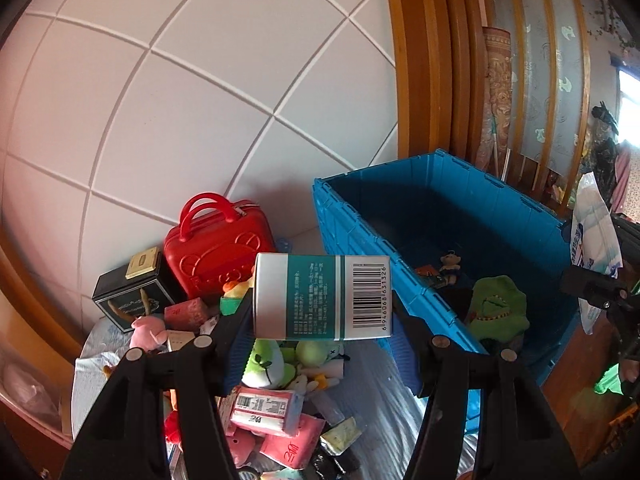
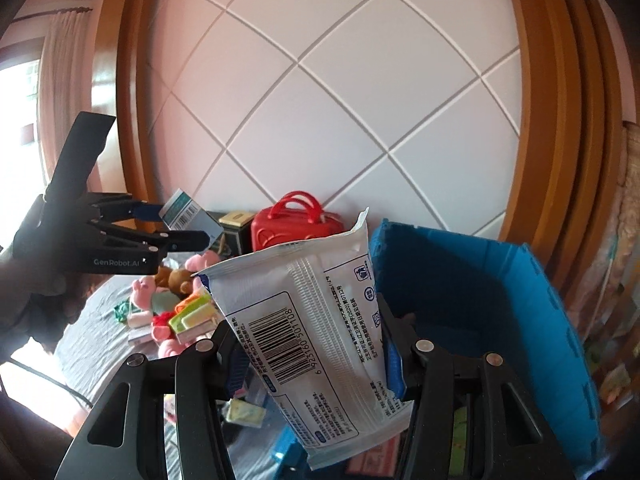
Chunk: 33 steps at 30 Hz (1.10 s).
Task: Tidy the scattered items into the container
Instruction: 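Lift the medicine box and wipes pack and carry both over the blue crate, then open both tools to drop the medicine box and wipes pack into the crate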
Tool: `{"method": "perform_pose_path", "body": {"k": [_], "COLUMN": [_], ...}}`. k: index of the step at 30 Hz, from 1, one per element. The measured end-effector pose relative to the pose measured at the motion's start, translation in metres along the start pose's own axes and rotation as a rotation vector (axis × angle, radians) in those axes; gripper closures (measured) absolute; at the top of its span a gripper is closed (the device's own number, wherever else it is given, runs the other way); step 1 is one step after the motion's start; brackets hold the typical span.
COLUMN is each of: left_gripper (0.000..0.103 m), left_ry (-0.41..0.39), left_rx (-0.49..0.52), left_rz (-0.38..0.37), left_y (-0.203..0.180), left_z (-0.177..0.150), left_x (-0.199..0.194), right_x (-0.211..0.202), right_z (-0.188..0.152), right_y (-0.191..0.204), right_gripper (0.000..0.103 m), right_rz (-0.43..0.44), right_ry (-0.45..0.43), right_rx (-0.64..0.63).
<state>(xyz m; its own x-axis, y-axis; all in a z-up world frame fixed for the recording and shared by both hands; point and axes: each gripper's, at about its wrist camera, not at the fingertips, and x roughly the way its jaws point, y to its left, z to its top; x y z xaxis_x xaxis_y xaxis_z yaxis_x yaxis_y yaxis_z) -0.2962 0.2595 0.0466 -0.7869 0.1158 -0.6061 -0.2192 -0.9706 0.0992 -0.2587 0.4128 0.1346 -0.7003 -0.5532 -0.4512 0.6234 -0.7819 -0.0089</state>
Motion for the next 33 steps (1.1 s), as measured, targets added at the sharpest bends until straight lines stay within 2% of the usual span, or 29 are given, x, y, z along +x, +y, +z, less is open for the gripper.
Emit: {"method": "perform_pose_path", "body": {"k": [8,16,33], "left_gripper": [0.044,0.044,0.044], "left_ry": [-0.005,0.035,0.064], "left_rx": [0.068,0.122,0.21], "left_rz": [-0.059,-0.116,-0.188], "left_y": [-0.059,-0.11,-0.174], "left_z": [0.026,0.04,0.069], "left_x": [0.019,0.046,0.088], "right_x": [-0.025,-0.025,-0.015], "right_z": [-0.007,-0.022,-0.037], "right_y": [-0.053,-0.101,-0.162], "right_gripper": [0.051,0.051,0.051], "right_rz": [-0.079,-0.128,-0.209], "right_ry": [-0.018,0.029,0.099], "right_rx": [0.071,0.19,0.315]}}
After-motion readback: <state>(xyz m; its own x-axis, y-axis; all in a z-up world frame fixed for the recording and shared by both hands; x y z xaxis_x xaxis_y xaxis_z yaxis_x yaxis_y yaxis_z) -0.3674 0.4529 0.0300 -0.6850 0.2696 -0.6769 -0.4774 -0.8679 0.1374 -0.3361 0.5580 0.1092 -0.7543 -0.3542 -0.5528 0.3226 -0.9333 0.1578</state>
